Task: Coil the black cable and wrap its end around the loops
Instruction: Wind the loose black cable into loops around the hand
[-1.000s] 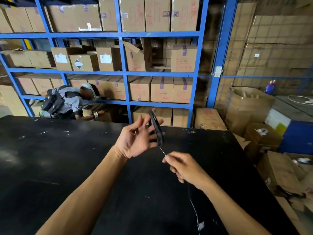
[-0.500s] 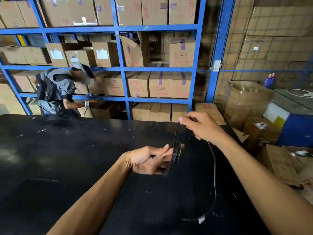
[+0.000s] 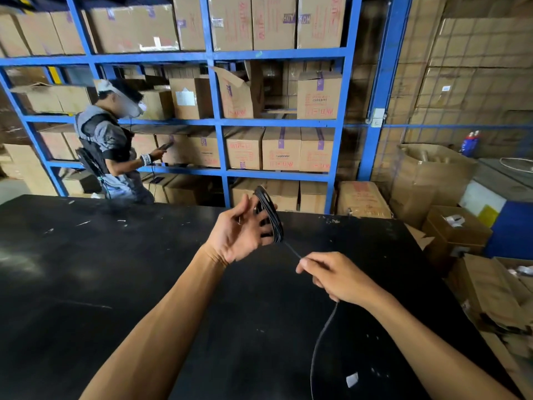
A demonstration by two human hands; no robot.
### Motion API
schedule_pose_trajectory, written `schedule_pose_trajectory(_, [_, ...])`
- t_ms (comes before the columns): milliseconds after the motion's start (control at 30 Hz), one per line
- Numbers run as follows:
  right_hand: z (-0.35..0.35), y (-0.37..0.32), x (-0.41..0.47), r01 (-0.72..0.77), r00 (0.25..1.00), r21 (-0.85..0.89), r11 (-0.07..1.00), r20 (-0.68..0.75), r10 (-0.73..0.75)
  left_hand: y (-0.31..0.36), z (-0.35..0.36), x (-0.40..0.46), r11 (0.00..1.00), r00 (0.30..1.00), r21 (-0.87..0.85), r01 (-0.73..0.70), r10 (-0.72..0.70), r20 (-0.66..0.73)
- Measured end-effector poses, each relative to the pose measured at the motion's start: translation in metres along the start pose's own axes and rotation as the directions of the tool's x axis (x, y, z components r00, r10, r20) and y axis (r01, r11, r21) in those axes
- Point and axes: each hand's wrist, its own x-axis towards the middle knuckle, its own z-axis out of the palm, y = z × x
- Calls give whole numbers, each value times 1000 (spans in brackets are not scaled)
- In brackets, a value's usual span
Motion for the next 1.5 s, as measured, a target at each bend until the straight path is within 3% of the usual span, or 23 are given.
schedule_pose_trajectory(167, [-2, -1, -8, 77, 997, -193, 978, 2, -78, 8, -2, -3, 998, 997, -37, -53, 50, -60])
schedule_pose_trajectory(333, [0, -9, -11, 78, 997, -233, 969, 36, -72, 10, 4, -4, 997, 987, -35, -68, 62, -149])
schedule_pose_trajectory(500, [-23, -39, -13, 106, 994, -240, 965, 6, -108, 0, -15, -10, 988, 963, 138, 65, -26, -269])
schedule_pose_trajectory(767, [-67, -77, 16, 103, 985, -295, 950, -104, -139, -31, -12, -19, 866, 919, 307, 395, -370, -137])
schedule_pose_trajectory(900, [-72, -74, 35, 104, 984, -337, 936, -100, -145, -44, -5, -21, 809, 870, 381, 447, -492, 24])
schedule_pose_trajectory(1000, [-70, -68, 39, 125, 982, -255, 959, -103, -156, -48, 7, -22, 811, 837, 396, 431, -524, 160])
schedule_pose_trajectory(1100, [-58, -56, 37, 139, 981, -134, 981, -114, -155, -45, 13, -23, 862, 813, 339, 377, -483, 325])
schedule_pose_trajectory(1267, [-24, -28, 25, 105, 981, 125, 987, -178, -82, -32, 20, -17, 971, 858, 46, 235, -230, 459])
schedule_pose_trajectory(1400, [4, -18, 7, 145, 975, 148, 978, -188, -116, -23, 16, -9, 994, 925, -104, 23, 18, 380])
schedule_pose_trajectory(1500, [15, -14, -8, 155, 970, 63, 986, -200, -140, -18, 16, -5, 991, 977, -116, -69, 91, 193])
